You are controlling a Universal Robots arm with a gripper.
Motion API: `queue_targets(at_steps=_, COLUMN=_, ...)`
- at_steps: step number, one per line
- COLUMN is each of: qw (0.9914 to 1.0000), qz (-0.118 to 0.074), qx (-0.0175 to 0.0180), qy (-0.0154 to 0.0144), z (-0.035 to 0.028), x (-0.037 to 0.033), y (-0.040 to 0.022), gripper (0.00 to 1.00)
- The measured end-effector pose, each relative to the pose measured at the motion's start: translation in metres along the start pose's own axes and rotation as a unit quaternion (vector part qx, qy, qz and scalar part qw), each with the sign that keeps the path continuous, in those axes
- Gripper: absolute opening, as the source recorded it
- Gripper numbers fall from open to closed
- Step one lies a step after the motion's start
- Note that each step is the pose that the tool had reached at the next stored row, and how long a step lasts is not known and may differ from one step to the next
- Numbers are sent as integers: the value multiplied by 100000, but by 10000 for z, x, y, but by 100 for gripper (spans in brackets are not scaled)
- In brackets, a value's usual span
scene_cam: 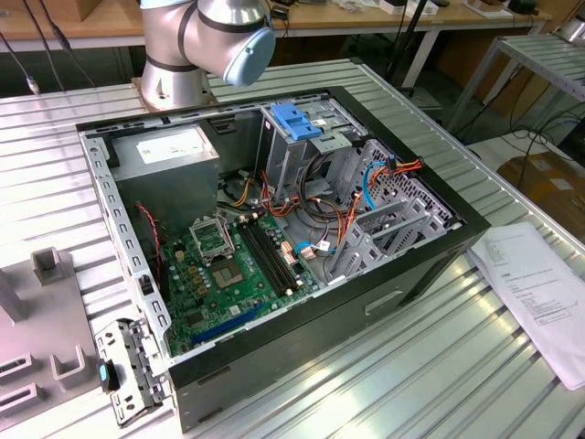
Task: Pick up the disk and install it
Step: 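Pick up the disk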
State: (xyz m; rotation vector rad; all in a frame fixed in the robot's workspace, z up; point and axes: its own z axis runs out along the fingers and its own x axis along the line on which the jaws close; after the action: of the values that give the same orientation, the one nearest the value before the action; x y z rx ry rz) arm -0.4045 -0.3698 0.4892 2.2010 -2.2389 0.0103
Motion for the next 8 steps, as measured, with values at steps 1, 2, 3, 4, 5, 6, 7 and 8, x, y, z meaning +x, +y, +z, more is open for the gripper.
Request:
queue_targets(at_steps=1, qw=100000, qz=-3, qx=-5, qy=4, z=0, x=0, y=-7, gripper=37)
queue_targets(at_steps=2, qw=100000, qz=-2, qx=-5, qy=3, z=-1, x=0, y=-14, gripper=37)
queue_targets(at_steps=3, qw=100000, qz=-5, qx=-3, qy=2, z=0, x=0, y=-23, gripper=37)
queue_targets(at_steps=4, qw=100000, qz=-6, qx=-2, qy=2, z=0, x=0, y=-34, gripper=37)
queue_targets(at_steps=5, qw=100000, qz=-3, qx=-6, qy=4, z=0, x=0, y=-50, gripper=37)
queue_targets(at_steps=6, qw=100000, qz=-4, qx=0, qy=1, z=0, x=0, y=-62, gripper=37)
queue_targets(at_steps=7, qw=100000, qz=-3, qx=-2, qy=2, z=0, x=0, y=-70, gripper=37)
queue_targets(at_steps=8, qw=100000, qz=-4, qx=-5, qy=3, z=0, x=0, y=-80, gripper=37)
